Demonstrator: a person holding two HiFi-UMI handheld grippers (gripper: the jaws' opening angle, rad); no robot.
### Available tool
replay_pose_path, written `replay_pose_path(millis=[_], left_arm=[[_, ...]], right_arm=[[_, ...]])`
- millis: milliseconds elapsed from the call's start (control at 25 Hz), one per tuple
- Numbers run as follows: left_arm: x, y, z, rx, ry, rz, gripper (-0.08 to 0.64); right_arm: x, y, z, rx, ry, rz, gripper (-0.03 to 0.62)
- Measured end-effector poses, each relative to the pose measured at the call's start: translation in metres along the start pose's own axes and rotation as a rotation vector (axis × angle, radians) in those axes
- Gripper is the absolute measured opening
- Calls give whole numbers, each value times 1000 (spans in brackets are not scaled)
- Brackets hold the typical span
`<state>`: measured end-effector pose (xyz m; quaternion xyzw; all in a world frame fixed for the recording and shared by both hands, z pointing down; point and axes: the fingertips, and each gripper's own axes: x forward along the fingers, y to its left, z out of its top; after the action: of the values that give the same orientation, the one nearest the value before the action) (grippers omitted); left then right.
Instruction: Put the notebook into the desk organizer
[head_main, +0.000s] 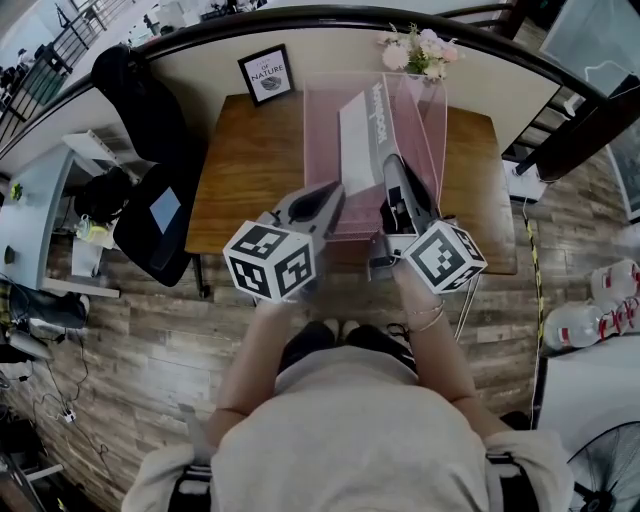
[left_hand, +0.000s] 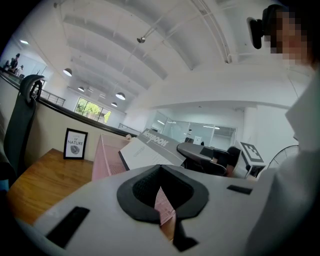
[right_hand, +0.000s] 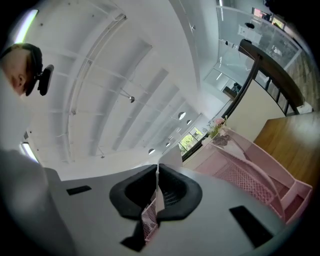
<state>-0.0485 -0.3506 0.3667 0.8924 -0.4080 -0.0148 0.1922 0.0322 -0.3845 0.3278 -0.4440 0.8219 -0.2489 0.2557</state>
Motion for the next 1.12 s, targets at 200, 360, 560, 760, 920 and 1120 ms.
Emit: replay_pose_path(millis=[200, 360, 560, 760, 920, 1120], left_arm=[[0, 0, -1, -3, 2, -8, 11], [-3, 0, -2, -6, 4, -23, 11], [-2, -1, -4, -9, 10, -42, 11], [1, -4, -4, -8, 12, -55, 11], [5, -6, -6, -9, 16, -60, 11], [4, -3, -8, -14, 23, -66, 11]], right_arm=[[-1, -11, -8, -39, 27, -60, 21], [0, -17, -10, -111, 62, -99, 25], [-5, -28, -13, -162, 99, -149, 35], [-7, -35, -15, -172, 125, -167, 41], [-11, -45, -16, -176, 149, -185, 59], [-15, -53, -22, -276, 193, -221, 89]])
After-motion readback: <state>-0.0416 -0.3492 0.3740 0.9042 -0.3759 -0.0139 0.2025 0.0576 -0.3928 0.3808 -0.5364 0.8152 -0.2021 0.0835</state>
